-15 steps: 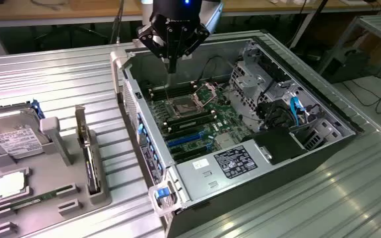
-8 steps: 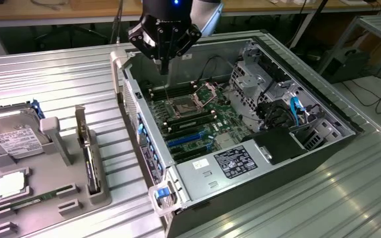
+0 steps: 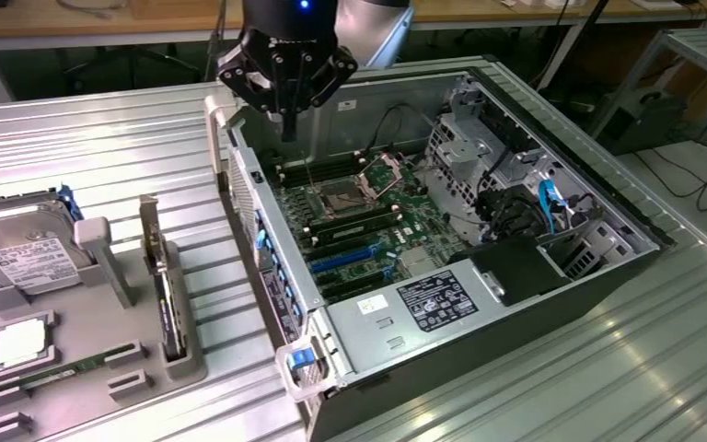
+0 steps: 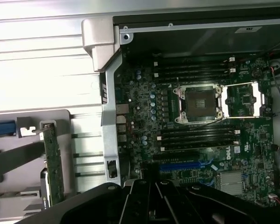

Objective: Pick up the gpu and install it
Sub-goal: 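Reach for the gpu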

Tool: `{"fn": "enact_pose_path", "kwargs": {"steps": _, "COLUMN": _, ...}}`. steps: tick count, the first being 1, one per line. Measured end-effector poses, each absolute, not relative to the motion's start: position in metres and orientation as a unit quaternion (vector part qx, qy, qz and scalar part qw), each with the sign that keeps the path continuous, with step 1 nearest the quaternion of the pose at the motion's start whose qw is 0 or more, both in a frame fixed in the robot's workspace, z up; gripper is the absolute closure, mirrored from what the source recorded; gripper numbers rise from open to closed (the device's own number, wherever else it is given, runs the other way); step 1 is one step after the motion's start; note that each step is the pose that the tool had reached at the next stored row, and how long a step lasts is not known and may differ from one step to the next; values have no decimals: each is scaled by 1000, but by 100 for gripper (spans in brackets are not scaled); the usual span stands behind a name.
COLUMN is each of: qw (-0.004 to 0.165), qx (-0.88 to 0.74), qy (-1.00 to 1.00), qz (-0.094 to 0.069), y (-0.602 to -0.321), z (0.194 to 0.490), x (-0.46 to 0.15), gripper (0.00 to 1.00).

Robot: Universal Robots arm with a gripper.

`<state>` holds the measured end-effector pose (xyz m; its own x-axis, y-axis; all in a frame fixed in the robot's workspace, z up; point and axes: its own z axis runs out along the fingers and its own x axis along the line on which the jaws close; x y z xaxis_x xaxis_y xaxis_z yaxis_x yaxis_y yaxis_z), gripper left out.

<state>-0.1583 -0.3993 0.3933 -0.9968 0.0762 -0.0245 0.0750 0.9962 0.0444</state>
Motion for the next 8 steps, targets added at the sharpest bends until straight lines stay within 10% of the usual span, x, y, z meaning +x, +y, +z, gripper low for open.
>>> {"fn": "enact_pose_path", "kwargs": {"steps": 8, "qw": 13, "qx": 38, "qy": 999, "qz": 22, "y": -400, "z": 393, "x": -174, "gripper": 89}}
